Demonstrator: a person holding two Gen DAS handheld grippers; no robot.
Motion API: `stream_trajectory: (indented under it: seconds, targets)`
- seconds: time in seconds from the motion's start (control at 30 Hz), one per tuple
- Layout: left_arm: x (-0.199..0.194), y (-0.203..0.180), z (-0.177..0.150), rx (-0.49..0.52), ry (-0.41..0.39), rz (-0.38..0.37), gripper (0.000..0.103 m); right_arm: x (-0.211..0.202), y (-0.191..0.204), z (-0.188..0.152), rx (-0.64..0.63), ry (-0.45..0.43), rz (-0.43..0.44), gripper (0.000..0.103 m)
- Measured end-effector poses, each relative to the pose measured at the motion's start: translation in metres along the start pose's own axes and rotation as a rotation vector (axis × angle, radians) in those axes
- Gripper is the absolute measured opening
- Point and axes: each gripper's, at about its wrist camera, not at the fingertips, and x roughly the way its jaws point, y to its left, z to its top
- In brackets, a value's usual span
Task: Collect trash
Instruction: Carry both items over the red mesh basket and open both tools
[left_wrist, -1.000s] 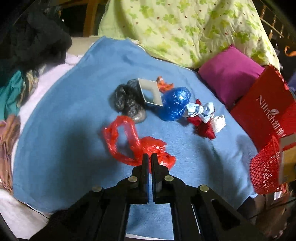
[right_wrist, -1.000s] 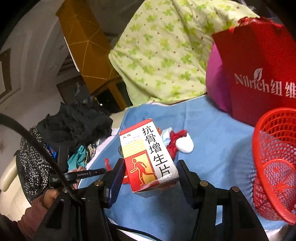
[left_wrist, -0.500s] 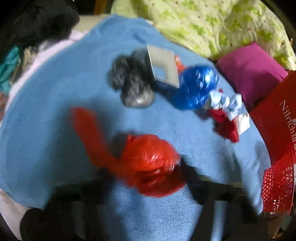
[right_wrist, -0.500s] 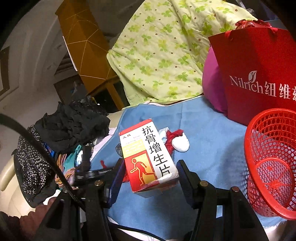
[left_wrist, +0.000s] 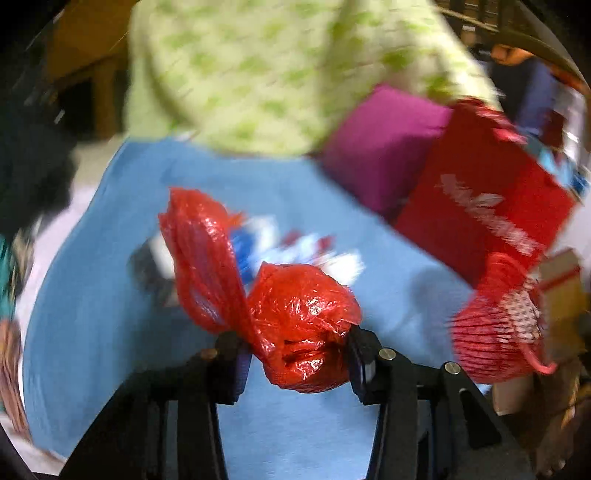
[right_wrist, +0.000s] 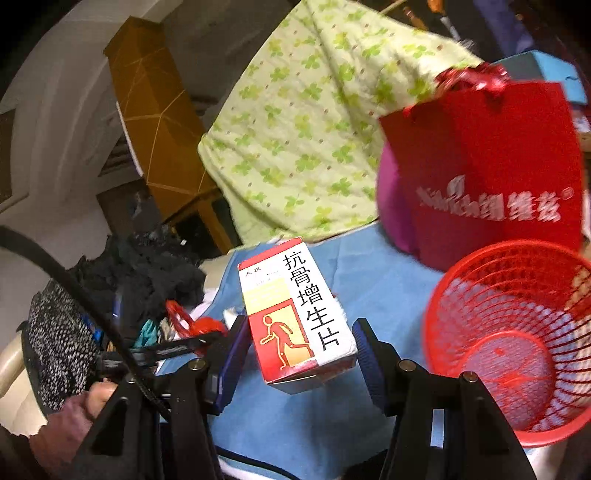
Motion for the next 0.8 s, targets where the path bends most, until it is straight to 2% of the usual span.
stream_trajectory:
  seconds: [0.2, 0.37, 0.5, 0.63, 0.73, 0.8]
  targets:
    - [-0.022, -0.097, 0.027, 0.191, -0.026, -0.171, 0.046, -0.051, -0.047, 0.015, 0.068, -0.103, -0.111, 0.06]
    - [-0.014, -0.18, 0.036, 0.334, -0.008, -0.288, 0.046, -0.086, -0.095, 0.017, 0.159, -0.147, -0.229, 0.06]
    - [0.001, -0.232, 0.035, 0.423, 0.033, -0.374, 0.048, -0.106, -0.13, 0.014, 0.251, -0.159, -0.271, 0.06]
    - [0.016, -0.27, 0.024, 0.483, 0.095, -0.385, 0.054, -0.112, -0.153, 0.008, 0.305, -0.146, -0.295, 0.061]
    - [0.034, -0.287, 0.018, 0.52, 0.133, -0.357, 0.068, -0.104, -0.165, 0.006, 0.355, -0.123, -0.283, 0.062]
    - [0.04, -0.287, 0.015, 0.515, 0.14, -0.337, 0.069, -0.101, -0.173, 0.004, 0.386, -0.108, -0.262, 0.069]
